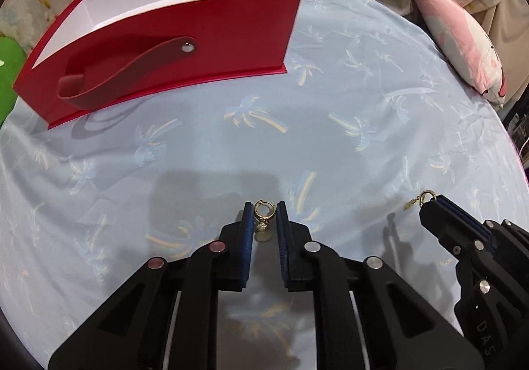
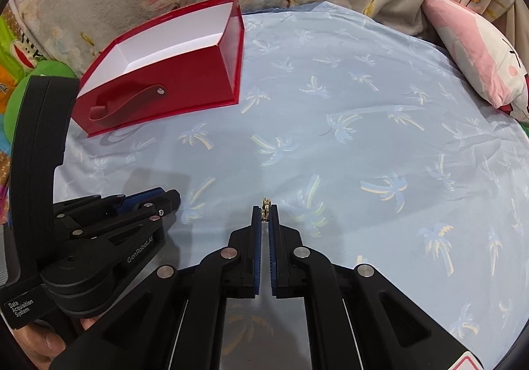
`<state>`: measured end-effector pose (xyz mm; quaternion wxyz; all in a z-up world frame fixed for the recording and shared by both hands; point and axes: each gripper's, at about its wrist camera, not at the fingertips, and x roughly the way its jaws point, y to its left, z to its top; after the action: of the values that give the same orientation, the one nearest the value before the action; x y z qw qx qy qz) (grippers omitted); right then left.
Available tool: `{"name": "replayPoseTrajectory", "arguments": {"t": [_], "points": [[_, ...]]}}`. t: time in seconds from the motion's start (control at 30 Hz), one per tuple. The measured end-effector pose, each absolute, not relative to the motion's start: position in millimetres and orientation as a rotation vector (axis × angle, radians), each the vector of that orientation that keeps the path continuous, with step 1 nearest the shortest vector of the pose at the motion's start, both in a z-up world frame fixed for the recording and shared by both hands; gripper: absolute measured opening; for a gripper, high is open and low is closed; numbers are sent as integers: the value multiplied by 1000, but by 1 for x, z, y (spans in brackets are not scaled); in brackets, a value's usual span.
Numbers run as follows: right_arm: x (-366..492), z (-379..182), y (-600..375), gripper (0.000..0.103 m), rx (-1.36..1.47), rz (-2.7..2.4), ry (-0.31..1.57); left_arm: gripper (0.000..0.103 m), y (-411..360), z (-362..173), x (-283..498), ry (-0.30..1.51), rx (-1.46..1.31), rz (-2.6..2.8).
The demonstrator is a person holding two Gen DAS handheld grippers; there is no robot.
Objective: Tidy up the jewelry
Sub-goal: 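Carry both gold pendant earrings over the red box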
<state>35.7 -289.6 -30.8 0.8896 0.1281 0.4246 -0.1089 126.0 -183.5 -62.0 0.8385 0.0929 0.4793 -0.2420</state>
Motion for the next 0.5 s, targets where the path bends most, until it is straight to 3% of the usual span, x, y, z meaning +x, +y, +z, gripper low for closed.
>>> {"name": "replayPoseTrajectory", "arguments": {"t": [0.5], "points": [[42, 29, -227, 3, 207, -90, 761, 13, -82, 16, 125, 893, 104, -388]]}}
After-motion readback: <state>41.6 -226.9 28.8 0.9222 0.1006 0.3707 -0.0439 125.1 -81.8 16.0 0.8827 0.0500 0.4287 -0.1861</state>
